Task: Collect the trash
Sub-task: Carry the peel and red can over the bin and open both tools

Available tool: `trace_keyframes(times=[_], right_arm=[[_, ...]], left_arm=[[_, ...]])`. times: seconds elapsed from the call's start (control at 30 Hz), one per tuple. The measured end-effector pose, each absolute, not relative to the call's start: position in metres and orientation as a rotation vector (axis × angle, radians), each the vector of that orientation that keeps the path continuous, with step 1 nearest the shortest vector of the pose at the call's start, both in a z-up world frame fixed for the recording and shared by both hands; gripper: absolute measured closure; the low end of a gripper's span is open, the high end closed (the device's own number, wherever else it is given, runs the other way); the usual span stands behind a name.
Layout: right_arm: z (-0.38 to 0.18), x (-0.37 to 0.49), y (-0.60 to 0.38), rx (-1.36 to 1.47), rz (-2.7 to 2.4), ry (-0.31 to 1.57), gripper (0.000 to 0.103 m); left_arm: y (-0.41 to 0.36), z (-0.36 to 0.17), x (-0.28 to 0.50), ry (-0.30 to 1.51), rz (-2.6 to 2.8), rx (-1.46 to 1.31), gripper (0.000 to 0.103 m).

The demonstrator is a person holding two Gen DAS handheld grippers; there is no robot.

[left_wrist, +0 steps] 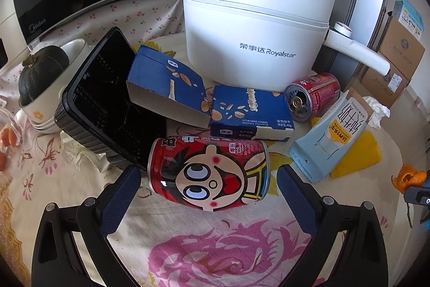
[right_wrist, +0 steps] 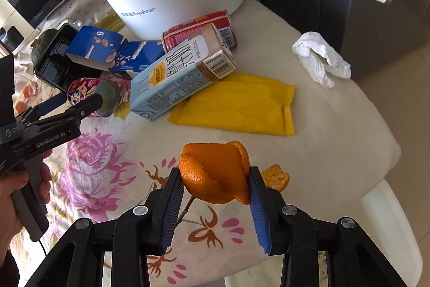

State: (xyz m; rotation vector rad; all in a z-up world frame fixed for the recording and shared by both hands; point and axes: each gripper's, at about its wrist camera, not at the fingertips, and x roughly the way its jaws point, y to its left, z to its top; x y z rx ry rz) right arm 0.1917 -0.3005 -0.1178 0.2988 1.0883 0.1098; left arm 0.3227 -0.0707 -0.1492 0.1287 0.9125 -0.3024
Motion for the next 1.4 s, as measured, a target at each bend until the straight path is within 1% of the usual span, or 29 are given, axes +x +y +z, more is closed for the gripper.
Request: trace_keyframes(times=[0.03, 0.1, 0.37, 0.7, 0.87, 1.0, 1.17, 1.3, 1.4], right_arm=[[-0.119, 0.191, -0.301, 0.294, 0.105, 1.09, 0.061], [-0.12, 0.191, -0.303, 0.286, 0.092, 1.095, 0.061], [-0.109, 0.179, -0.311, 0.311, 0.041, 1.091, 0.061], [-0.066, 0.132, -0.299, 0.281, 0.02, 1.05, 0.061], [-0.055, 0.107, -0.292, 0.272, 0.011, 1.034, 0.061], [-0.056, 0.087, -0.291, 0.284, 0.006, 1.017, 0.061], [-0.07, 0.067, -0.296, 0.339, 0.014, 1.015, 0.061], [-0.09, 0.057, -0.309, 0.418, 0.013, 1.071, 0.06], [-0.093, 0.049, -0.321, 0.442, 0.009, 1.069, 0.06]], left_arm=[[-0.071, -0.15, 0.324, 0.913, -0.3, 0.126, 0.008], [-0.07, -0.151, 0.326, 0.925, -0.299, 0.115, 0.013], [-0.062, -0.142, 0.297, 0.971, -0.333, 0.087, 0.013], [-0.053, -0.113, 0.223, 0.975, -0.389, 0.05, 0.013], [-0.055, -0.101, 0.183, 0.967, -0.419, 0.067, 0.013], [-0.057, -0.095, 0.158, 0.955, -0.452, 0.071, 0.013], [-0.064, -0.093, 0.135, 0.941, -0.487, 0.094, 0.013], [-0.076, -0.095, 0.122, 0.937, -0.512, 0.102, 0.013], [-0.089, -0.096, 0.116, 0.946, -0.553, 0.074, 0.013]])
